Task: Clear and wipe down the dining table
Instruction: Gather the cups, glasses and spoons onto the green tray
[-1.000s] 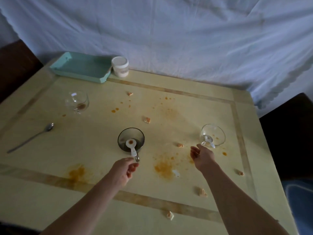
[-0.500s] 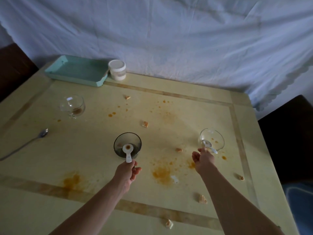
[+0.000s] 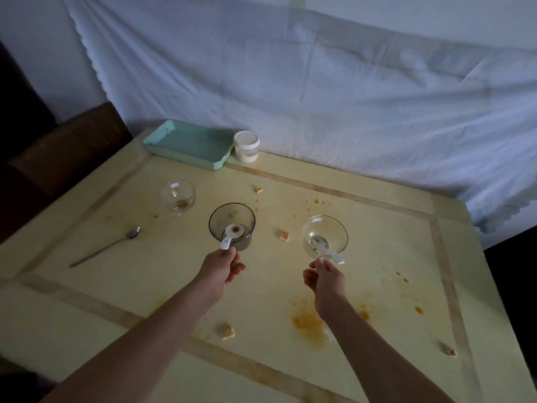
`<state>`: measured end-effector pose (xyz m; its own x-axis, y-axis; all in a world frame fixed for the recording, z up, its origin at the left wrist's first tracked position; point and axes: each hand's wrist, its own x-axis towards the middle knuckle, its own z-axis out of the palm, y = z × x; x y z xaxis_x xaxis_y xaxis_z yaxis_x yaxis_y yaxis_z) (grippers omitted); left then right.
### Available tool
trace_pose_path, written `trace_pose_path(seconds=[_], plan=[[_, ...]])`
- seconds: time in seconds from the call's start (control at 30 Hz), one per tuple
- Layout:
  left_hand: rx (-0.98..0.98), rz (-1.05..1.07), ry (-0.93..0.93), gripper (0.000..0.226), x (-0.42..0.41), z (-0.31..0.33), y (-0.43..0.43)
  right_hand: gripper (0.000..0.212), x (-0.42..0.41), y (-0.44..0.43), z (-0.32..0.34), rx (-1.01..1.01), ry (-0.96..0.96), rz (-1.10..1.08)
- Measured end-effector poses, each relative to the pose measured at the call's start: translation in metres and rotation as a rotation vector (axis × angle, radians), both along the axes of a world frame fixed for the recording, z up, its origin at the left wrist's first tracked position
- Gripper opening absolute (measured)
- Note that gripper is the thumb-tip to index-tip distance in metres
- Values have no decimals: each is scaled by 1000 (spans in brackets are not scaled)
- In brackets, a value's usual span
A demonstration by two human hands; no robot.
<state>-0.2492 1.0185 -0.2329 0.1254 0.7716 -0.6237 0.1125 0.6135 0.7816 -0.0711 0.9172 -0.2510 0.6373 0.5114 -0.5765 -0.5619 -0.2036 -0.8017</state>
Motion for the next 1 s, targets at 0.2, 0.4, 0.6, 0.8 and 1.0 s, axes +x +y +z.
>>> trace_pose_path(seconds=[0.2,0.4,0.6,0.8,1.0], plan=[[51,23,-29,31,-18,25,75,27,-39,74,27,63,-27,110],[96,71,-13,34,-50,40,178,28,-72,174,46,82,-38,179],[117,84,11,33,-81,47,299,27,-109,292,53,78,-26,191],[151,48,42,31,-96,32,409,27,-136,406,37,52,-3,192],[145,30,62,28,-100,2,494,25,-151,507,9,20,13,174]])
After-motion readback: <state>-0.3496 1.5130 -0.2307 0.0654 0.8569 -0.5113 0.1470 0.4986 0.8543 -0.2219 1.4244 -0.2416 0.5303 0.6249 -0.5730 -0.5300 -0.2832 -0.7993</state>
